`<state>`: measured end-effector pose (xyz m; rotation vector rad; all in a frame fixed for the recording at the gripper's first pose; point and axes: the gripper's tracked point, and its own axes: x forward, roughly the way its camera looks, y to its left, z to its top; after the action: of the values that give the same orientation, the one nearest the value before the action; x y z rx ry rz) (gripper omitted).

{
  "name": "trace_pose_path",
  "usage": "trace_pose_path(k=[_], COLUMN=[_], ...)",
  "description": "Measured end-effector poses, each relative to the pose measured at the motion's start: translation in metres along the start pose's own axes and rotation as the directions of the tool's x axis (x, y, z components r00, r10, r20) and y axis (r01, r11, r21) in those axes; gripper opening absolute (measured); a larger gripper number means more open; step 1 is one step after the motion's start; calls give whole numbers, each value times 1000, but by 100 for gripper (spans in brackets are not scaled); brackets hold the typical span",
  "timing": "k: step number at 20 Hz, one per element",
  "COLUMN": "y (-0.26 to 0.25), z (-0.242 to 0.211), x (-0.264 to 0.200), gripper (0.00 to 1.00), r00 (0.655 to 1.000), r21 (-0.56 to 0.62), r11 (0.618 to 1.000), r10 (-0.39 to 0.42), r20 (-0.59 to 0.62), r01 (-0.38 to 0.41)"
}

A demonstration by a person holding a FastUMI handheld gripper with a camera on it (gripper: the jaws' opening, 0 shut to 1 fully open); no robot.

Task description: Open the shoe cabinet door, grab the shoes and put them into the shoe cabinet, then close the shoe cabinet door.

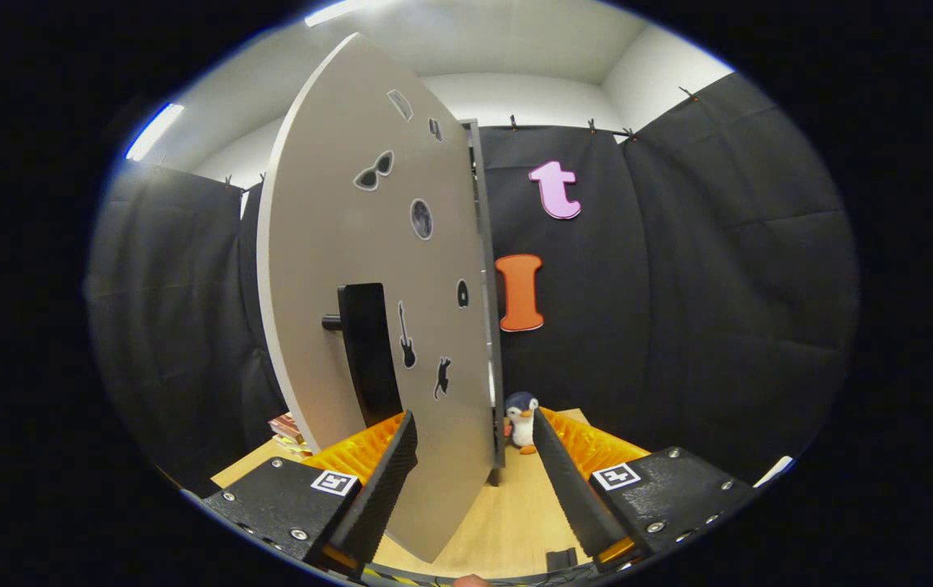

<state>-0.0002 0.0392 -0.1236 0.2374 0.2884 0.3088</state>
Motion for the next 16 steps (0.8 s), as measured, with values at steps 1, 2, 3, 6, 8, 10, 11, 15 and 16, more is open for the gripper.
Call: trace_pose_path(k=[1, 2, 3, 6, 8, 10, 11, 15, 16], y=[12, 23, 31, 63, 88, 118, 132, 174, 182], z=[-1, -1, 0, 1, -3, -5, -4, -11, -13], x=[5, 8, 16, 39, 58, 71, 78, 124, 135], gripper=[90, 90, 90, 90, 90, 90, 91, 93, 93], r00=[1000, 999, 998, 989, 977, 958, 947, 934, 933], r21=[-2, -6, -8, 8, 13, 17, 26, 57, 71], r11=[1000, 999, 997, 989, 977, 959, 947, 933, 931], r10=[25, 47, 70, 149, 215, 285, 322, 357, 359], r20=[-1, 1, 0, -7, -12, -21, -22, -9, -10], r01=[-25, -47, -70, -149, -215, -284, -321, -356, -358])
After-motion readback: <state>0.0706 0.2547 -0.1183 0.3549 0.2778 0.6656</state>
